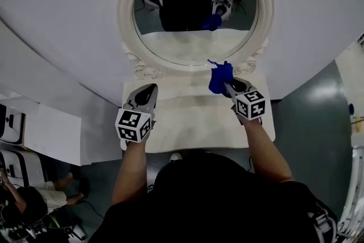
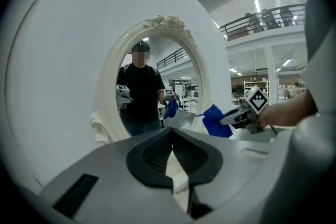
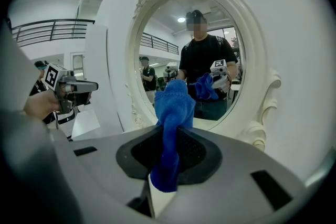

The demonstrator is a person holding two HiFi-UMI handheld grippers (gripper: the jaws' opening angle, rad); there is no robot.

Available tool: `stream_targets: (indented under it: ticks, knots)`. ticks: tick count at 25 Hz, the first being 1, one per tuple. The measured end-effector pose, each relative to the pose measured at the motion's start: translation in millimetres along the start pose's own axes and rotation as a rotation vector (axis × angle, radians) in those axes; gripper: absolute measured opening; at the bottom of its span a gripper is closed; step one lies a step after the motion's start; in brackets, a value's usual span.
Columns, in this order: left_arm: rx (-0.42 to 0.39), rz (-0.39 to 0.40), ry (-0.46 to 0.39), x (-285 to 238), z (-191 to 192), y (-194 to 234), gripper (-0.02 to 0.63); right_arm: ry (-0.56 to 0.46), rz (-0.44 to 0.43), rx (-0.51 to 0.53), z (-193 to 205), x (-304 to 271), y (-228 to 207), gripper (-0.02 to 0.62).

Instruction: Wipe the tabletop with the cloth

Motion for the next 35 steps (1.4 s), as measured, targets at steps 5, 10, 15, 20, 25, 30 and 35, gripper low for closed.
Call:
stream_targets:
  ticks: [5,10,15,20,25,30,35]
  knots:
    - [-0.006,-0.008,-0.018,20.2,10.2,20.0,0.009,0.062,-0.037,0.0,15.5,-30.9,22.5,0.057]
    - [0.004,-0.03,-0.062,52.5,30.2,42.7,0.009,0.146,-0.1,0.017,34.4,-75.9,56.1,0.057]
    - [0.021,-0.065,-0.068,84.8,48.3,65.8,0.009,0.246,-0.19,0.004,56.0,-121.7,103.3,0.057]
    - [0.037,-0.097,-0.057,114.2,75.5,86.4,0.009,0.376,-0.282,0.013,93.6,-177.3,159.1,0.057]
    - [0.035,-0.108,-0.062,128.7,95.9,108.1,0.009,0.479,-0.367,0.082,126.0,-232.9,217.4,0.057]
    - [0.046,-0.119,-0.042,145.9,112.4,124.1,0.009,0.6,-0.389,0.091,170.3,-274.9,258.1,0.058]
    - [0.06,-0.112,-0.024,153.9,127.4,130.9,0.009,0.667,-0.386,0.051,208.6,-308.8,284.1,0.058]
Point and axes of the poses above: the fingertips, and each gripper's own axes: x backward along the fingers, y to its left, z out of its underside, the point moved 9 cm from there along x, backward along the fingers, and after that the axes turned 11 degrees about -x, right-handed, at the moved point
